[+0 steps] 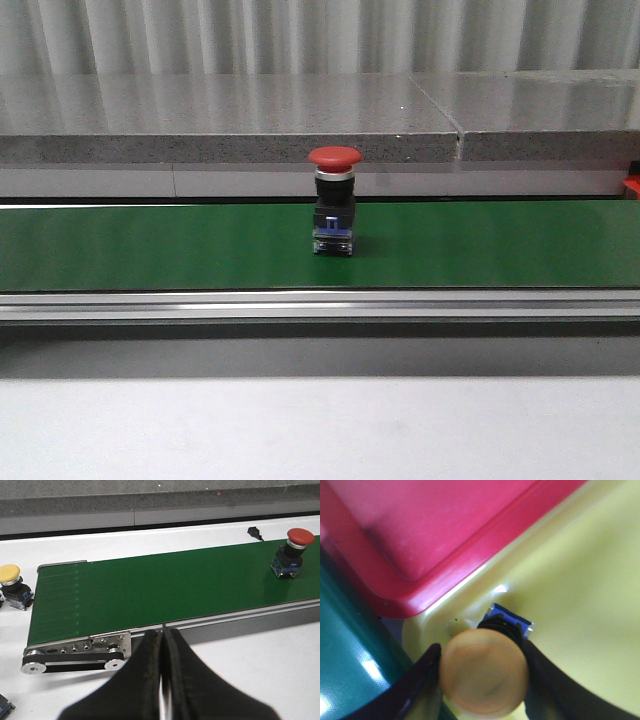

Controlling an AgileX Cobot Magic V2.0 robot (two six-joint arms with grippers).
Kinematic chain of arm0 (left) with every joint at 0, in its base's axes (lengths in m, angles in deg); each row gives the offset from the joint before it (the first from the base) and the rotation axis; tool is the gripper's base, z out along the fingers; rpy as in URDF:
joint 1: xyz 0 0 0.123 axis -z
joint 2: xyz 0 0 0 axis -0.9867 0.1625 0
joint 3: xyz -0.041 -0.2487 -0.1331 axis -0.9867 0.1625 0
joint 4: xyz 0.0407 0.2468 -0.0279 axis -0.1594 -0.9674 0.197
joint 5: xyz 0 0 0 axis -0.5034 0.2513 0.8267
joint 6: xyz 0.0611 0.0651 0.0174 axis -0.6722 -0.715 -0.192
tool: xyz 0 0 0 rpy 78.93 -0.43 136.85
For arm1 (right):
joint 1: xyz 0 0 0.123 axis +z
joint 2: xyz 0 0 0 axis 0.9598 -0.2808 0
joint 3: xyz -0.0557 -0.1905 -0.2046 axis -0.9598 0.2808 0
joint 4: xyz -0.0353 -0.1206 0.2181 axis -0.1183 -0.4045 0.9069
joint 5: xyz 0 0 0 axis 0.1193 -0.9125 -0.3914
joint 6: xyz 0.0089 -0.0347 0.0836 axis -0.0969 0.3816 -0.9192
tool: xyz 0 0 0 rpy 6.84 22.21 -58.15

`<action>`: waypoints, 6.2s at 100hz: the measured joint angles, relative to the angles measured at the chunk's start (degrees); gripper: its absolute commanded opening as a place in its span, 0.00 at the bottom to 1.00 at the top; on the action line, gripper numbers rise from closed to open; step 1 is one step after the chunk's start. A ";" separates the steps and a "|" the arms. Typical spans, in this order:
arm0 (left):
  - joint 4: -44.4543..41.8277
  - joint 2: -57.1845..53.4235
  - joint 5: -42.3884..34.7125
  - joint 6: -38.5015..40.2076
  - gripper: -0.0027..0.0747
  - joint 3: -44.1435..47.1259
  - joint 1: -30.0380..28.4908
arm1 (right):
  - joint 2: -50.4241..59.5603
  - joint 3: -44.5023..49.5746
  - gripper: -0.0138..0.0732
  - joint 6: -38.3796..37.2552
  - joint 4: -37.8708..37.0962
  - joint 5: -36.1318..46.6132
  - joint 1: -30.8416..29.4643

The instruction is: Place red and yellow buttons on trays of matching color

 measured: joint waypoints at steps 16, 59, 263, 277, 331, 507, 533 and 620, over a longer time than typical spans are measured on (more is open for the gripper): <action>0.00 0.00 0.00 0.00 0.01 0.00 0.00 | -0.27 0.00 0.79 0.00 0.04 1.04 0.00; 0.00 0.00 0.00 0.00 0.01 0.00 0.00 | 10.44 0.12 0.79 0.54 -0.22 2.16 0.13; 0.00 0.00 0.00 0.00 0.01 0.00 0.00 | -4.48 -21.38 0.36 23.04 2.59 -18.00 44.91; 0.00 0.00 0.00 0.00 0.01 0.00 0.00 | -3.05 -22.48 0.36 23.04 2.59 -16.63 42.62; 0.00 0.00 0.00 0.00 0.01 0.00 0.00 | -2.98 -25.23 0.36 23.04 2.23 -11.55 18.80; 0.00 0.00 0.00 0.00 0.01 0.00 0.00 | -9.08 -25.23 0.08 23.17 2.23 1.13 7.64; 0.00 0.00 0.00 0.00 0.01 0.00 0.00 | -1.97 -25.10 0.08 23.66 2.23 0.88 12.99; 0.00 0.00 0.00 0.00 0.01 0.00 0.00 | 21.32 -2.78 0.08 23.90 2.74 3.20 33.65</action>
